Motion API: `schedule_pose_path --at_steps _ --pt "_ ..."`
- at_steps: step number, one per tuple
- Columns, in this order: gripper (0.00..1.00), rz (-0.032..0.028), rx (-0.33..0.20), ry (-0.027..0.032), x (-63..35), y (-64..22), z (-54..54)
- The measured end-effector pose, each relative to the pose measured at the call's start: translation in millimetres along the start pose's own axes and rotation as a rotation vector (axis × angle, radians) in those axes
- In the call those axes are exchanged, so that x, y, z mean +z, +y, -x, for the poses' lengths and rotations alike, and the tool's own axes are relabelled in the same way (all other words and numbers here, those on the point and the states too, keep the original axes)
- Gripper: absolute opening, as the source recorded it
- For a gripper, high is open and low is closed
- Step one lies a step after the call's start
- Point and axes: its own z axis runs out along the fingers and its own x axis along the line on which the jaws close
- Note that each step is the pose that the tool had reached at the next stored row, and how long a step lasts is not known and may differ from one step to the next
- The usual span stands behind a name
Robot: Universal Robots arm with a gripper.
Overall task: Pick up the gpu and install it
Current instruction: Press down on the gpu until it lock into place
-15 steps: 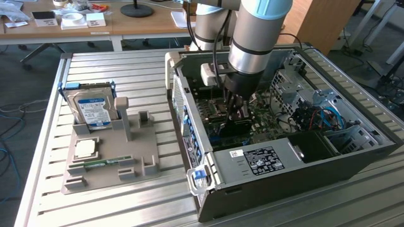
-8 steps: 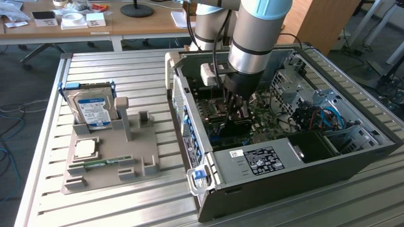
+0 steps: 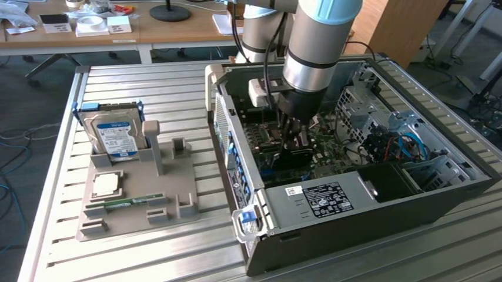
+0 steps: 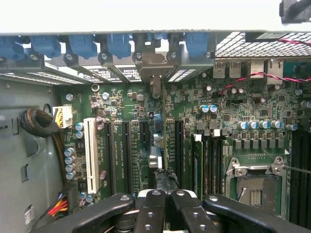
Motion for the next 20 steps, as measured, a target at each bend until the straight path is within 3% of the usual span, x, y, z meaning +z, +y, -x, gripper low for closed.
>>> schedule_pose_path --at_steps 7,20 --pt "0.11 -0.0007 0.000 -0.0023 -2.3 0.1 0.3" --pt "0.11 -0.0003 0.000 0.0022 -42.6 -0.4 1.2"
